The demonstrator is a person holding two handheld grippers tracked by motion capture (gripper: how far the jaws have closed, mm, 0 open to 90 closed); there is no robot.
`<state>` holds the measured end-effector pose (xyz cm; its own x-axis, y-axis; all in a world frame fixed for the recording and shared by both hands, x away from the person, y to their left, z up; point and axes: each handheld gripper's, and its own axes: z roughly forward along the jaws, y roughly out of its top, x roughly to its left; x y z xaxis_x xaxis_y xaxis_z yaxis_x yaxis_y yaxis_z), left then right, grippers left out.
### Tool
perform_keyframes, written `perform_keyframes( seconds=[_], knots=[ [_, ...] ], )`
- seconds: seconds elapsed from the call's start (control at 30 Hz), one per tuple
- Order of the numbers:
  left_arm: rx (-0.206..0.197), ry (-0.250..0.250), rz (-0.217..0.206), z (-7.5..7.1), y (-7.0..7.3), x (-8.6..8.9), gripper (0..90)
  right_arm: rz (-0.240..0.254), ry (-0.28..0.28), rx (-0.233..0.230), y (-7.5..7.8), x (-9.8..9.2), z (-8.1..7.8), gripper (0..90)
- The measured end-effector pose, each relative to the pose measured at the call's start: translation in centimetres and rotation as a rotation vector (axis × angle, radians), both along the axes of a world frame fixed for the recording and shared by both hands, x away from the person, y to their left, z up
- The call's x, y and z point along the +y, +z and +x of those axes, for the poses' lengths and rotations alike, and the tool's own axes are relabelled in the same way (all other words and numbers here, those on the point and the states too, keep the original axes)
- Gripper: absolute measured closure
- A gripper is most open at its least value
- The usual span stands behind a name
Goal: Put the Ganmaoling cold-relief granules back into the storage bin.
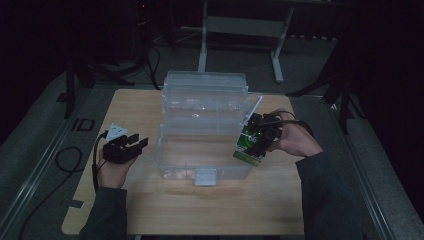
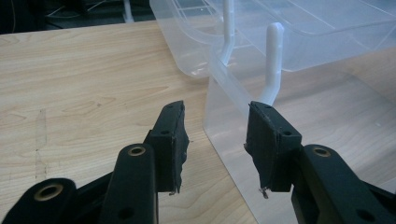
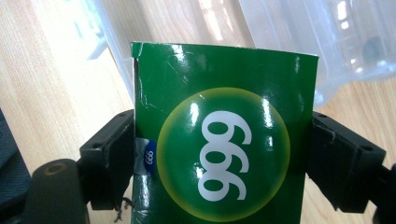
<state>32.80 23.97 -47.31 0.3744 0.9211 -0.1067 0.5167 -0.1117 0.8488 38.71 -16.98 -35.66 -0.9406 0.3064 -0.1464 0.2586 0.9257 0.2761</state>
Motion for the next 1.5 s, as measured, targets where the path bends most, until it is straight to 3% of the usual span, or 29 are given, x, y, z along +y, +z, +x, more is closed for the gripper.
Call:
perform_keyframes(
  seconds=[1.5],
  knots=[
    [0.004,-0.005,0.0,0.1,-0.1,-0.1,57.0,-0.046,0.303,0.042,-0.5,2.3,1.3,17.6]
  ],
)
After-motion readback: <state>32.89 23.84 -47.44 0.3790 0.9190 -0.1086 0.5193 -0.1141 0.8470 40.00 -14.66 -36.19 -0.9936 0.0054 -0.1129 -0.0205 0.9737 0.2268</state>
